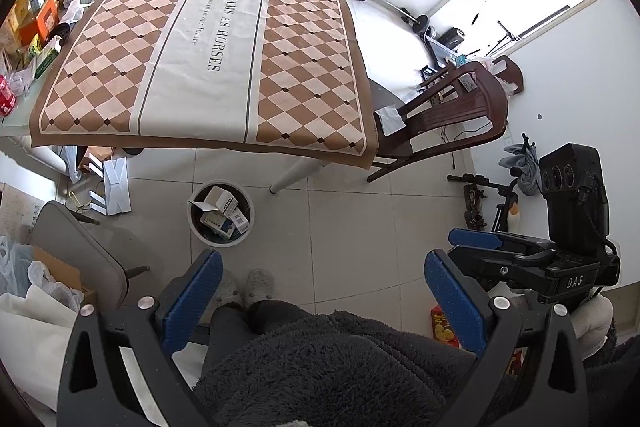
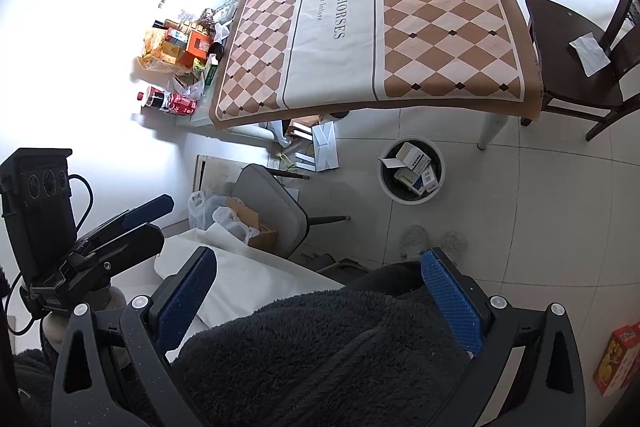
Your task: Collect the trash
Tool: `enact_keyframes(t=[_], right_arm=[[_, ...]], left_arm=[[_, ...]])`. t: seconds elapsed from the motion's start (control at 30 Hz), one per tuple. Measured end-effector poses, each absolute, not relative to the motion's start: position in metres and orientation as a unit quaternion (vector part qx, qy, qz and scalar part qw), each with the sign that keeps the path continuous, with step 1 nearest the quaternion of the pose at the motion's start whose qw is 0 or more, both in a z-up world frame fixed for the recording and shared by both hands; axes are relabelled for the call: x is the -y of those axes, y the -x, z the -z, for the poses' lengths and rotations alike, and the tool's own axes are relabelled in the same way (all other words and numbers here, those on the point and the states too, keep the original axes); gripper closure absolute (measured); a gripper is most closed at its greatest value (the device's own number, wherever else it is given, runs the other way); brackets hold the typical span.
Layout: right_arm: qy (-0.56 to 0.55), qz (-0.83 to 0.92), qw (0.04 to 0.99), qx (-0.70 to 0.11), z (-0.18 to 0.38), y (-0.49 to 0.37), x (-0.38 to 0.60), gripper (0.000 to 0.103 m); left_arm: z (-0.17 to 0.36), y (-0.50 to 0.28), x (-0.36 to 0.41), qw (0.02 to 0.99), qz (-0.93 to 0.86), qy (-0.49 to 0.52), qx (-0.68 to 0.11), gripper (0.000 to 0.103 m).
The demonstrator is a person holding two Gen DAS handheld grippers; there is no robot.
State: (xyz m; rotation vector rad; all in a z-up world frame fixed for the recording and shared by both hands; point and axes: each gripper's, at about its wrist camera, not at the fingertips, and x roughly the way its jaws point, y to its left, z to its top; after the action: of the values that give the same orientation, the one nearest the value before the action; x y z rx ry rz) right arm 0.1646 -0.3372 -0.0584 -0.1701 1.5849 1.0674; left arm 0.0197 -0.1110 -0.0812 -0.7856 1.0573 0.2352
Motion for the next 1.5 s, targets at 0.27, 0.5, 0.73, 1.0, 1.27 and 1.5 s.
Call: enact_keyframes(t=[0.27,0.5,0.73,1.0,1.27,1.5], right_arm=[[0.074,-0.454,0.581,-0.671,0.053,-0.162,0.343,0.000],[0.085,-0.439,0.598,-0.665,0.051,-0.166,0.354,0.000],[0.089,-0.433,0.602,-0.665,0.051,-0.167,0.361,0.000],[0.089,-0.436,0.605,-0.660,0.050,-0.170,0.368,0.000],[0.089,-0.437,0.603,-0.661,0.048,-0.168,0.368,0.000],[0.089,-0.439,0.601,-0.662,0.048,-0.165,0.368,0.000]], left_arm=[[0.079,-0.016,0.113,0.787,-0.113,0.359,-0.490,0.000],[0.077,-0.014,0.116,0.787,-0.132,0.341,-0.496,0.000],[0.079,-0.016,0.119,0.788,-0.133,0.339,-0.496,0.000],[0.078,-0.016,0.122,0.789,-0.132,0.338,-0.496,0.000],[0.078,-0.016,0.123,0.788,-0.133,0.339,-0.496,0.000],[0.079,-0.016,0.123,0.789,-0.131,0.337,-0.497,0.000]])
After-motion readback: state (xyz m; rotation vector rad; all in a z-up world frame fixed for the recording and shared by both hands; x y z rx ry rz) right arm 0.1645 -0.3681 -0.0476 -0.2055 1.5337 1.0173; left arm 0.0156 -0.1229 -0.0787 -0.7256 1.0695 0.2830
